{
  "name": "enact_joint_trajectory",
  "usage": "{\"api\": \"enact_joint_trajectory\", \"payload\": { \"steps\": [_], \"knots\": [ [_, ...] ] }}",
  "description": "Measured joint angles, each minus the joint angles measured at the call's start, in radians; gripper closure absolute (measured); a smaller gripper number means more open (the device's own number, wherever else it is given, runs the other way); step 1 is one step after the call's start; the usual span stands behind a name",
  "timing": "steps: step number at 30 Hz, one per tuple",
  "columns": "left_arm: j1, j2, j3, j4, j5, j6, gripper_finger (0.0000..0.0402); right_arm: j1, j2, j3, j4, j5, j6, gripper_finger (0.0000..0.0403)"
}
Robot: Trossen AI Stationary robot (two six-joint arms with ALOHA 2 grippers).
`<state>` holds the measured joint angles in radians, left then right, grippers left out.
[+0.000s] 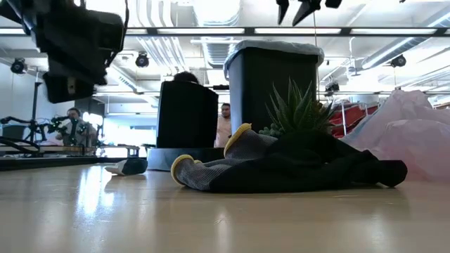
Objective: Place trash/remove bag and relplace
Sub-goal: Put the white paper into the trash bin
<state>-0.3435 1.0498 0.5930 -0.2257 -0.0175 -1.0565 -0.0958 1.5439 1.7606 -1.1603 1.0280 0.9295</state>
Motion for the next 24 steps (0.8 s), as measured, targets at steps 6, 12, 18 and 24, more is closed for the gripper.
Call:
{"api": "enact_joint_trajectory", "payload": {
  "steps": [6, 12, 18, 24],
  "knots": [
    [0.000, 0.021, 0.000, 0.137, 0.000, 0.136, 0.0358, 0.142, 0.000, -0.003, 0.017, -0.143, -0.282, 0.0193],
    [0.000, 0.052, 0.000, 0.238, 0.000, 0.293, 0.0358, 0.289, 0.008, -0.003, 0.061, -0.258, -0.346, 0.0186],
    [0.003, 0.092, 0.000, 0.241, -0.109, 0.412, 0.0358, 0.400, 0.073, -0.003, 0.155, -0.280, -0.349, 0.0192],
    [0.003, 0.128, 0.000, 0.208, -0.157, 0.453, 0.0358, 0.455, 0.176, -0.003, 0.176, -0.307, -0.330, 0.0197]
  ]
}}
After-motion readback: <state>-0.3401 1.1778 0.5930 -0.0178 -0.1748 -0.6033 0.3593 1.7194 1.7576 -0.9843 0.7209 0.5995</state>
